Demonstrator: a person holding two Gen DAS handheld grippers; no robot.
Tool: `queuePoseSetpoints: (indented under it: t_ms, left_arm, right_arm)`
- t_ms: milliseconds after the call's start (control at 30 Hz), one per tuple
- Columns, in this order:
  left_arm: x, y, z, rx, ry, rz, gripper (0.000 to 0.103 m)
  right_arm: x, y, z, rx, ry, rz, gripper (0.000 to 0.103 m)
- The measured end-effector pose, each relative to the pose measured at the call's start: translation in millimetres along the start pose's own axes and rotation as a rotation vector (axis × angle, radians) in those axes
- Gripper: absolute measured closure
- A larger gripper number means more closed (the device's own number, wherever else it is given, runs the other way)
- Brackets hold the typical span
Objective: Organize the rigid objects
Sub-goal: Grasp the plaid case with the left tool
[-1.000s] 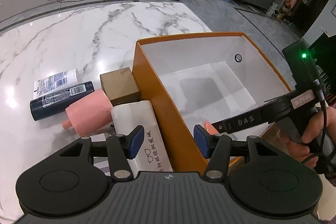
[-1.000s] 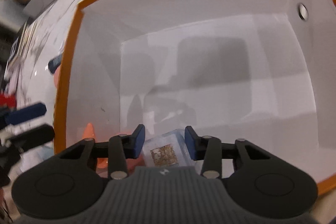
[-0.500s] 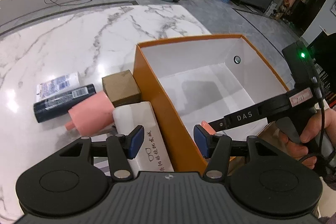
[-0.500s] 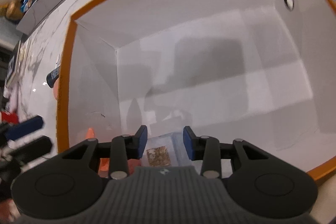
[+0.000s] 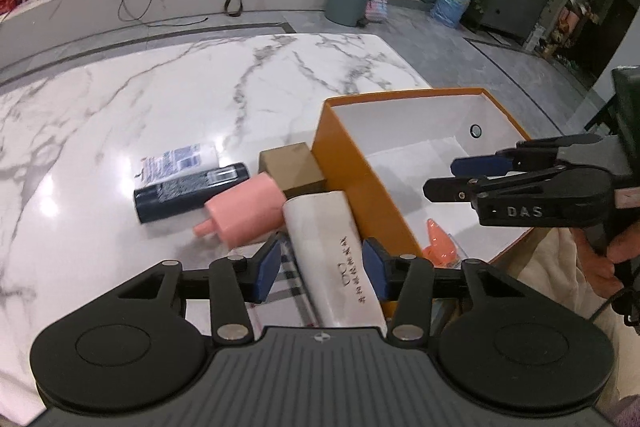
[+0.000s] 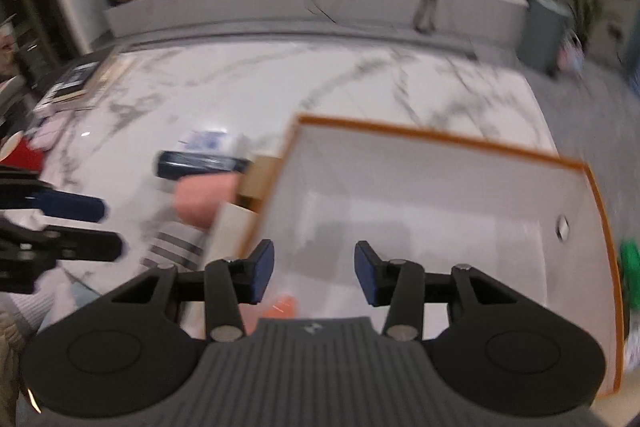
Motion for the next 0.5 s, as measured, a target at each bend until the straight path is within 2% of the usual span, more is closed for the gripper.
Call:
queuePoseSetpoints:
  t_ms: [167, 433, 500]
  left_arm:
    - [-12.2, -1.1, -24.0, 0.035, 0.059, -0.005, 0.048]
    - [-48.4, -26.7, -58.1, 0.05, 0.221, -0.075, 0.048]
    - [-56.2, -32.4, -63.5, 0.041, 0.263, -0.092, 0.048]
  right_arm:
    - [2.8, -0.5, -46.1, 0.067, 0.106, 0.002, 0.061]
    - [-18.6, -23.3, -100.7, 0.089, 0.37, -0.076, 0.063]
    - [-24.7, -32.6, -107.3, 0.088, 0.44, -0.091, 0.068]
Point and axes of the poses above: each gripper's, at about its wrist camera, not at the fingertips, and y roughly against the way its jaws point, z to its right, x to its top, the point moved 9 cm from there along -y, roughly the way its jaws point, and after that the axes turned 11 degrees about z, right-handed, at the moved point
